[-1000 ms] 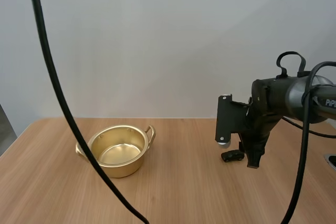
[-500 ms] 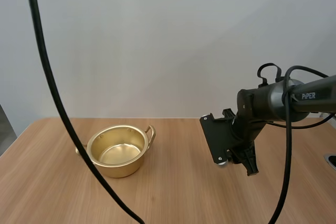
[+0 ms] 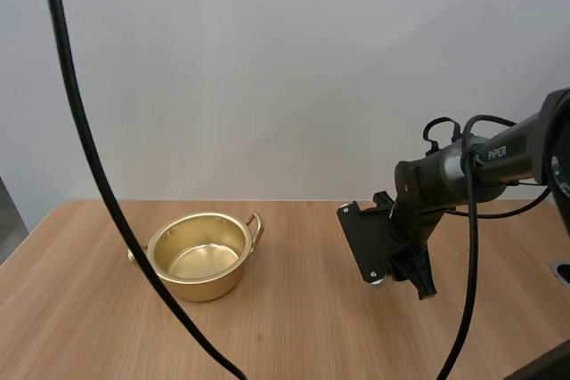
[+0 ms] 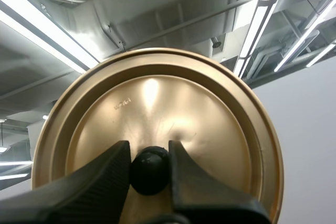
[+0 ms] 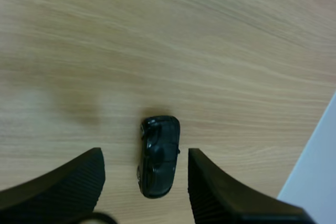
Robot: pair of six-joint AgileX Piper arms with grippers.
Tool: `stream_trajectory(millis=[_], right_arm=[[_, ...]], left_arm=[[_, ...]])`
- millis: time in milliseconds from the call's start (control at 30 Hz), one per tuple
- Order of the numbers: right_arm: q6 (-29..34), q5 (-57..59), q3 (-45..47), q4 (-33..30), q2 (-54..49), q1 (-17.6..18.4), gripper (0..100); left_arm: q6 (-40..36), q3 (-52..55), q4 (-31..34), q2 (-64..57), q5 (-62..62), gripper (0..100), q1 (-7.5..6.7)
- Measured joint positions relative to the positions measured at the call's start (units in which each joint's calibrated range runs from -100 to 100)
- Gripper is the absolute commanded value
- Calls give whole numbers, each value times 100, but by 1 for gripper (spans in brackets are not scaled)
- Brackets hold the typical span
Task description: Open the pot, put the car inside, and close it
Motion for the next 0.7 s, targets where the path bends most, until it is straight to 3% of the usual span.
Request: stream_trajectory(millis=[467, 600, 700], right_arm=[[0, -585, -31, -170, 316, 0, 80], [9, -886, -31, -386, 498, -110, 78], [30, -848, -449, -533, 766, -441, 78]], left_arm=[[0, 0, 118, 79, 108, 0, 0], [0, 0, 196, 79, 82, 0, 0], [0, 0, 196, 79, 99, 0, 0]])
